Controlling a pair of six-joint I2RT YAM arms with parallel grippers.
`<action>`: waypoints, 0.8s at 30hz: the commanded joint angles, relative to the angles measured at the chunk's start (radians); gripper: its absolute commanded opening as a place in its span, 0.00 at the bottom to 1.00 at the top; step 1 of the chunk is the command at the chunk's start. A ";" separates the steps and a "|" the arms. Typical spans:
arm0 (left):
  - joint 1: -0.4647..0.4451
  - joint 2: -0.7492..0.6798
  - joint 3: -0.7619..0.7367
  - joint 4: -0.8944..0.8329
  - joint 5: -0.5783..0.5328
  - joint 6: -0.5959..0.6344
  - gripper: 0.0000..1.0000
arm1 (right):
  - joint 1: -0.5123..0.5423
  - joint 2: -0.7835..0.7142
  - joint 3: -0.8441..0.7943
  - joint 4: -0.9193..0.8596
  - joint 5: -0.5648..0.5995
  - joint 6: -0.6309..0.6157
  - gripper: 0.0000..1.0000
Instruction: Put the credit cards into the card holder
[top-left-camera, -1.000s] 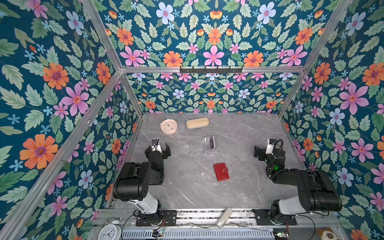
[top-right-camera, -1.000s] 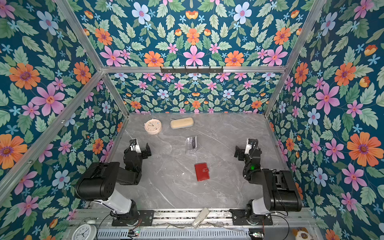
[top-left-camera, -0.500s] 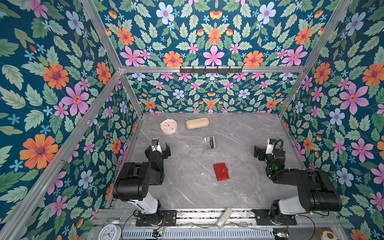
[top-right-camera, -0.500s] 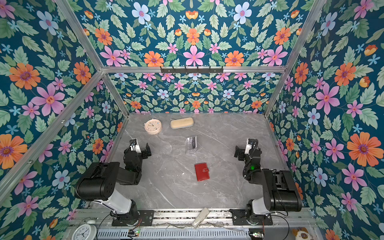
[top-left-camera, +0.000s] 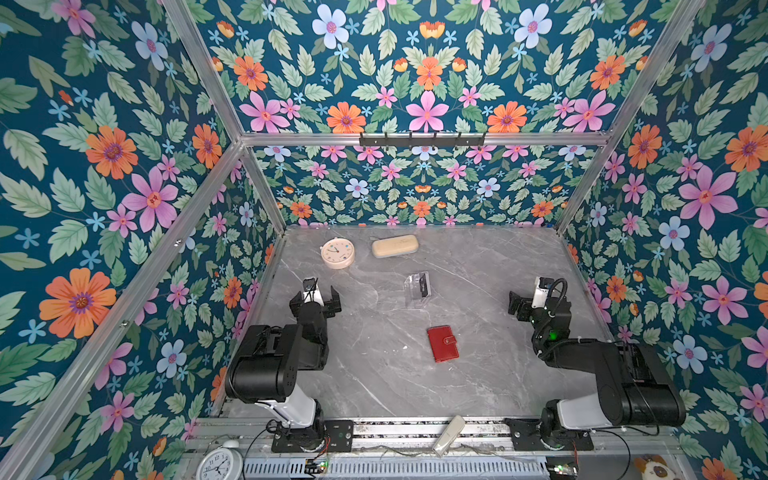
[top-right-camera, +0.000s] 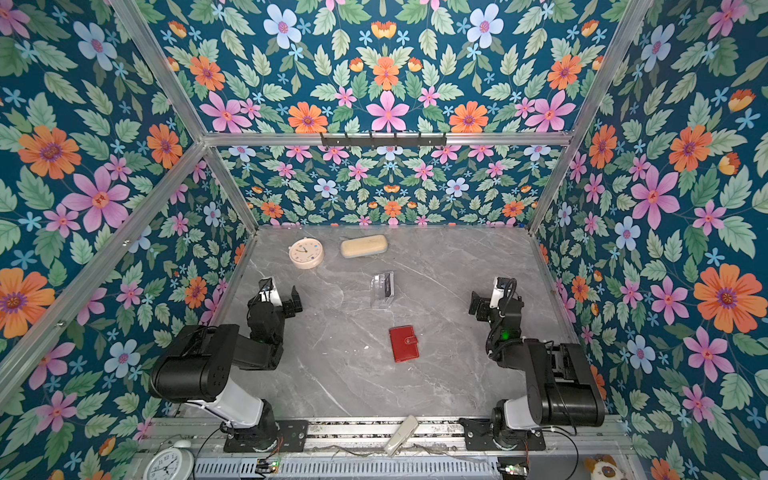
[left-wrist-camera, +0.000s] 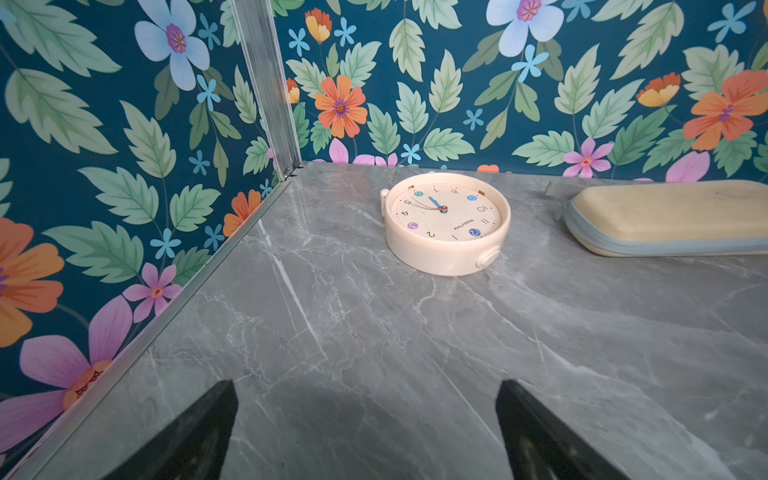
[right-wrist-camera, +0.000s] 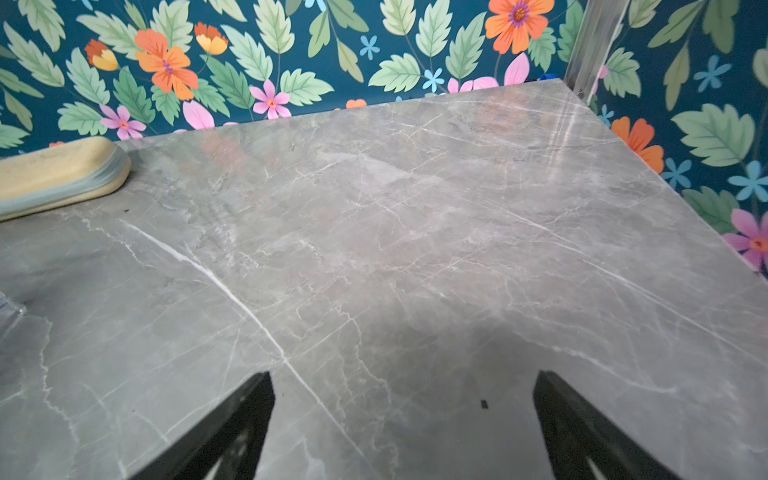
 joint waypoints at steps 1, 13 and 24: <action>0.001 -0.061 0.001 -0.033 -0.071 -0.023 1.00 | 0.000 -0.079 0.034 -0.103 0.074 0.025 0.99; -0.054 -0.354 0.268 -0.892 0.069 -0.289 1.00 | 0.013 -0.273 0.302 -0.859 -0.149 0.232 0.99; -0.450 -0.366 0.244 -0.989 0.387 -0.526 0.90 | 0.320 -0.179 0.337 -1.040 -0.194 0.278 0.86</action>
